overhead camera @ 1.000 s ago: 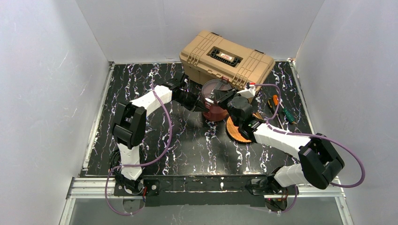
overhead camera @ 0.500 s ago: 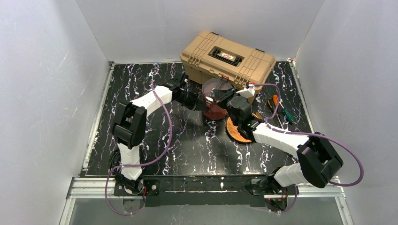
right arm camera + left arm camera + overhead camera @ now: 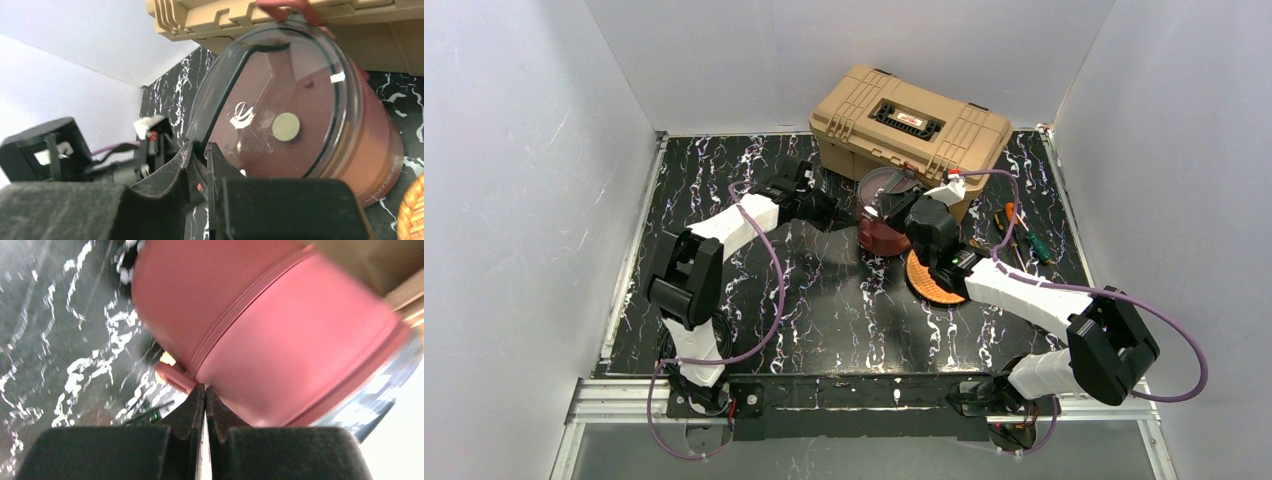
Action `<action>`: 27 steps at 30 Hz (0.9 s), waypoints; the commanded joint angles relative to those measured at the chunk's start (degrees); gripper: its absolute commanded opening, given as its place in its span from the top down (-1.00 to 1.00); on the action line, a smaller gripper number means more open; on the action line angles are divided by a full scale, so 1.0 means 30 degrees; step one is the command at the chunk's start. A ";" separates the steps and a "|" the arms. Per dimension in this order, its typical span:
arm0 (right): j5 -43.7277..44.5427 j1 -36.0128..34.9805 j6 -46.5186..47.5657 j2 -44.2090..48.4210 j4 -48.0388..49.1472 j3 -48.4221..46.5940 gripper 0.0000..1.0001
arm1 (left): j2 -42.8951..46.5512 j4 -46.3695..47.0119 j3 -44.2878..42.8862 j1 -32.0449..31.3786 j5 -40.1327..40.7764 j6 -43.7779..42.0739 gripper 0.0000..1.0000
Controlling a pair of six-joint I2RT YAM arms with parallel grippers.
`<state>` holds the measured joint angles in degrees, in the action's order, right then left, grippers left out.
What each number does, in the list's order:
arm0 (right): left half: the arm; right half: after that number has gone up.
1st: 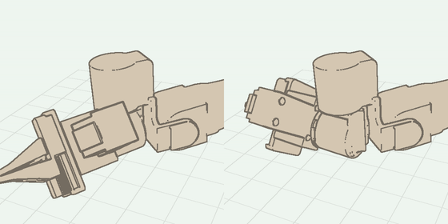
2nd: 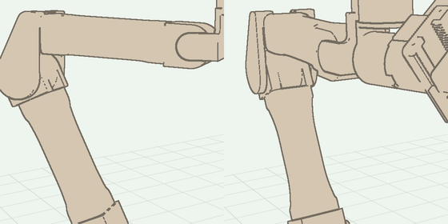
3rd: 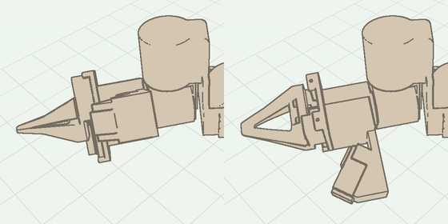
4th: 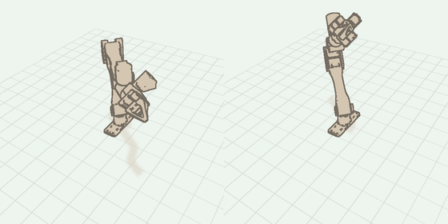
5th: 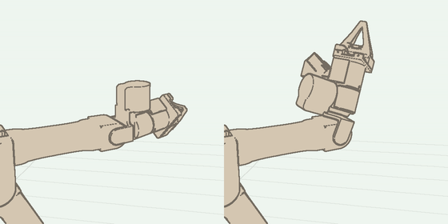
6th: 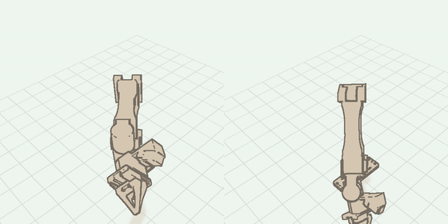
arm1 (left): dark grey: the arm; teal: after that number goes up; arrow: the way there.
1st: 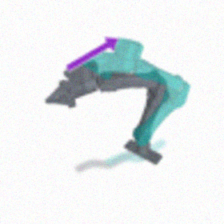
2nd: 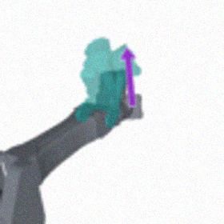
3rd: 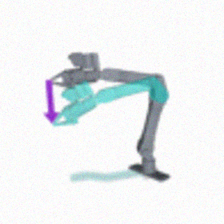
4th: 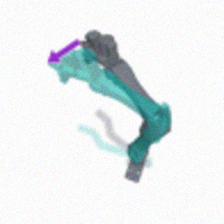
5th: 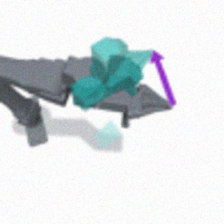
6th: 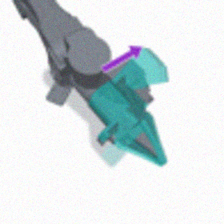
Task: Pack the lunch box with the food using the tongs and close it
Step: Close the fastener on the packing box.
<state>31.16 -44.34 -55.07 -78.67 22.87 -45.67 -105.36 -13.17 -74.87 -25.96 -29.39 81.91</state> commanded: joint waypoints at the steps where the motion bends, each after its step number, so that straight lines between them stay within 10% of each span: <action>1: -0.1743 -0.1033 0.2024 -0.1009 -1.0559 0.1154 0.94 | 0.2217 0.3900 0.0422 0.0640 0.3176 -0.1303 0.95; 16: -0.1047 -0.0807 0.2872 0.0058 -1.1793 -0.0209 0.86 | 0.6516 0.3732 0.5317 0.0685 0.3778 -0.8479 0.55; 27: -0.0809 -0.0805 0.5404 0.1962 -1.4851 -0.3332 0.17 | 0.6061 0.3132 0.4771 0.0204 0.2417 -1.1543 0.23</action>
<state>28.10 -46.96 -45.39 -72.84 -2.59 -53.60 -87.46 -2.66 -59.24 -24.93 -20.49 52.47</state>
